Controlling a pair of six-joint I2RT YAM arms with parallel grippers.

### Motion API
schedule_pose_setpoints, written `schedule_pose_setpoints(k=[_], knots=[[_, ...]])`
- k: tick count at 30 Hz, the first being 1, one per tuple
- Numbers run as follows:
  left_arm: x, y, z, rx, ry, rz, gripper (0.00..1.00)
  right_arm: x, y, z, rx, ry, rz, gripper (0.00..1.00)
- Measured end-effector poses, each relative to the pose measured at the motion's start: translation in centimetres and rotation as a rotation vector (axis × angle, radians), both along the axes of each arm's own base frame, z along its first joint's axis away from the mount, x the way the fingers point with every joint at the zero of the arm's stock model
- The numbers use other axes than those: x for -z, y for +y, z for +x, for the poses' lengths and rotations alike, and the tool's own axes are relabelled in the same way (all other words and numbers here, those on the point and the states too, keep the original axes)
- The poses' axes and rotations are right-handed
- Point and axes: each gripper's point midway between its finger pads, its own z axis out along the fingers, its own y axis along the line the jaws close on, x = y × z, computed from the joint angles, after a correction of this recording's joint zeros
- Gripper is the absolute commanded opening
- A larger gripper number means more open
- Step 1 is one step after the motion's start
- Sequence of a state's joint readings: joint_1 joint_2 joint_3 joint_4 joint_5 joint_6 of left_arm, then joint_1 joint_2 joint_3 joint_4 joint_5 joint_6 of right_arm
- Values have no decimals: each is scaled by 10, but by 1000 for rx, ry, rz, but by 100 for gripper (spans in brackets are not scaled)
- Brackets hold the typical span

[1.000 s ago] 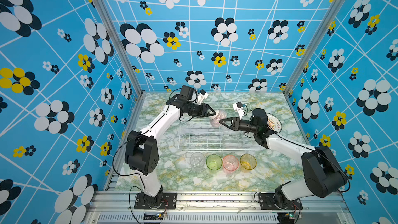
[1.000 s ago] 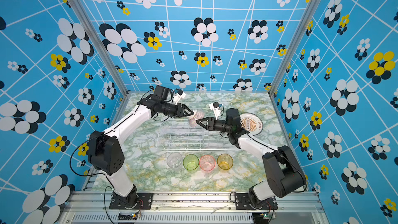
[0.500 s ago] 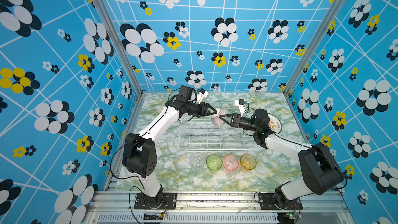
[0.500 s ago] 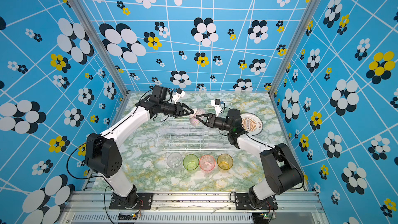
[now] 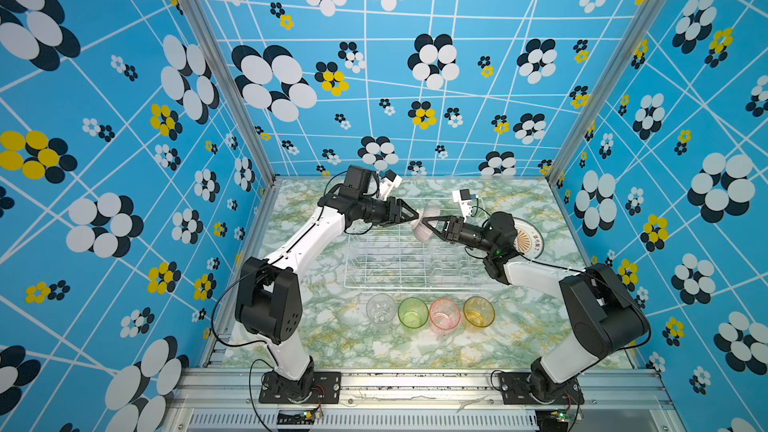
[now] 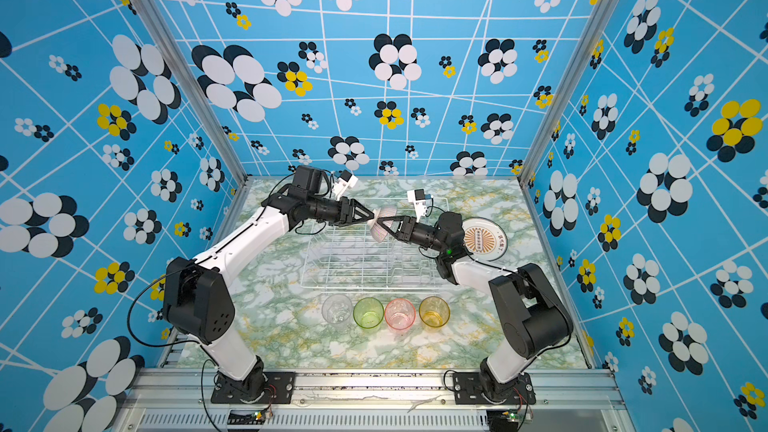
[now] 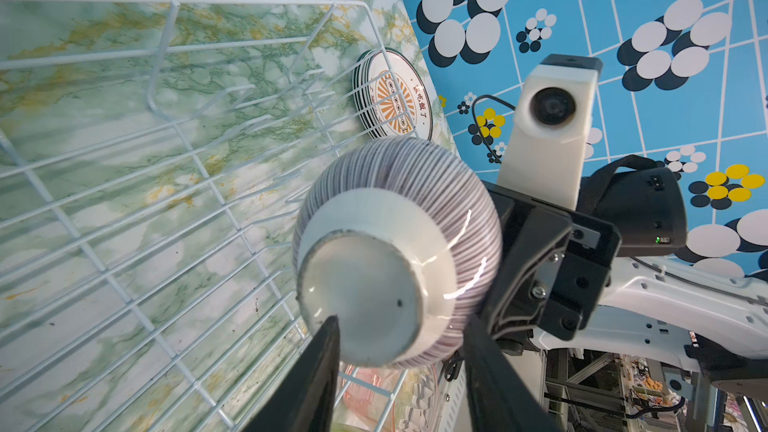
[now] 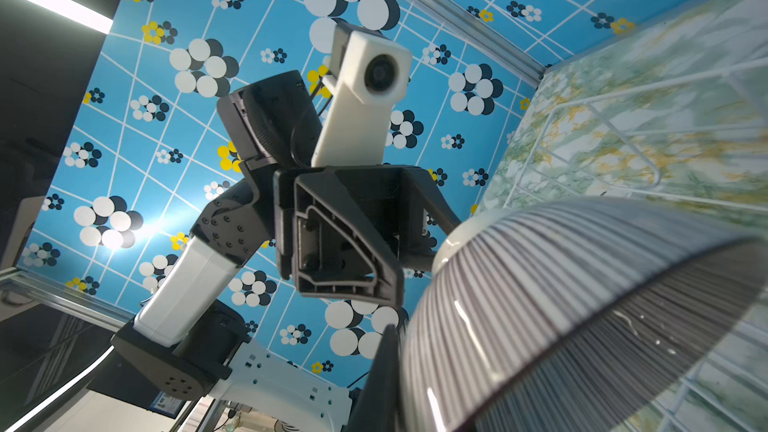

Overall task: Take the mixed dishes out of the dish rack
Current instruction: 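Hold the bowl up with left gripper while right gripper grasps its rim, then carry the bowl toward the table edge with right gripper while left gripper releases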

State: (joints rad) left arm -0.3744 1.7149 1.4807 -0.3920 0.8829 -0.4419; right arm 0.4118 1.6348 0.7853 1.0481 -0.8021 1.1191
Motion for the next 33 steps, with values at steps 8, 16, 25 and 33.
schedule_pose_setpoints(k=[8,16,25,33], knots=[[-10,2,-4,3,-38,0,63,11,0,1,4,40,-26,0],[-28,33,-11,-96,-106,92,67,19,0,-8,-5,48,-190,0],[-54,120,-45,-364,-233,298,77,-31,34,-46,-103,-210,-533,0],[-41,188,-83,-545,-199,402,81,-52,99,-151,-393,-516,-767,0]])
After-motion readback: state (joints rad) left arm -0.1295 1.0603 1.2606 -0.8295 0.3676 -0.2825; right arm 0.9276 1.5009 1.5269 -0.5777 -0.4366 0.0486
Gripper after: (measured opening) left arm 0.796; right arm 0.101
